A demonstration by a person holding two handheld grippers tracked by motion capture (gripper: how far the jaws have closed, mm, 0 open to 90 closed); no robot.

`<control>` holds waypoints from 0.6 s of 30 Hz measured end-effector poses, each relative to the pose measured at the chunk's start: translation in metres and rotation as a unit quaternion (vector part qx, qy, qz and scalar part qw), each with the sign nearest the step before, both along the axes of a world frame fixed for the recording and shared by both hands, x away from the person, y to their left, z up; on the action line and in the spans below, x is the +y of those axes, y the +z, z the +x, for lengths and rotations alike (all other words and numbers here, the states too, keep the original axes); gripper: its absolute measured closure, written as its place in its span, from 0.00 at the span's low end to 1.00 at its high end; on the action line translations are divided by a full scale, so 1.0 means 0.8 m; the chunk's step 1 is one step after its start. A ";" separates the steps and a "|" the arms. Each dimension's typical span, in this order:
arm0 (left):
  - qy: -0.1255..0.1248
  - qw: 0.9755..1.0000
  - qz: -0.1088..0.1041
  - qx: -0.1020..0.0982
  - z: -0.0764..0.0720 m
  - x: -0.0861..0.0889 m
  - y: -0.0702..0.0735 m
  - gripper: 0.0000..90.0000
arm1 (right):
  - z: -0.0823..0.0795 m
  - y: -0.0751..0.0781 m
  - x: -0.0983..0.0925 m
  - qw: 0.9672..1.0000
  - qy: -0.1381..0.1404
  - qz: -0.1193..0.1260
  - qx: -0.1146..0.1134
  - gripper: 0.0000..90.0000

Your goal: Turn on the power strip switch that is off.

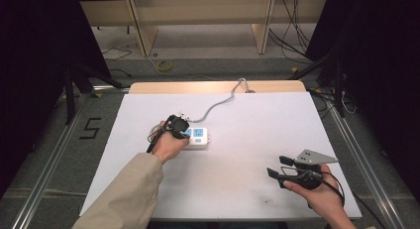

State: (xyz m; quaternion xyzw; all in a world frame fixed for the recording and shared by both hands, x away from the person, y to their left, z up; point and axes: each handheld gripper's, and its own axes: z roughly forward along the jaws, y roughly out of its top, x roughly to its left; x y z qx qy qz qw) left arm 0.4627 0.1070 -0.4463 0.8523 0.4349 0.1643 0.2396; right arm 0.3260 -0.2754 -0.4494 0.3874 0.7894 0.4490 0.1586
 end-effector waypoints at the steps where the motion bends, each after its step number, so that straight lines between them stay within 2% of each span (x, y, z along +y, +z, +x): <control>1: 0.000 1.000 0.001 0.000 0.000 0.000 0.000 1.00 | 0.000 0.000 0.000 1.000 0.000 0.000 0.000 0.37; 7: -0.001 1.000 0.003 0.003 0.000 -0.001 0.000 1.00 | 0.000 0.000 0.000 1.000 0.000 0.001 -0.001 0.37; 10: -0.002 1.000 0.008 -0.003 -0.001 -0.003 -0.001 1.00 | 0.000 0.000 0.001 1.000 0.001 0.001 -0.002 0.37; 11: -0.005 1.000 0.000 -0.001 -0.001 -0.005 -0.002 1.00 | 0.000 0.000 0.001 1.000 0.001 0.001 -0.001 0.37; 15: -0.014 0.999 0.032 -0.019 -0.003 -0.014 -0.003 1.00 | 0.000 -0.001 0.002 1.000 0.002 0.001 0.001 0.37; 18: -0.005 1.000 0.006 -0.007 0.000 -0.008 -0.002 1.00 | -0.001 -0.001 0.002 1.000 0.003 0.003 -0.001 0.37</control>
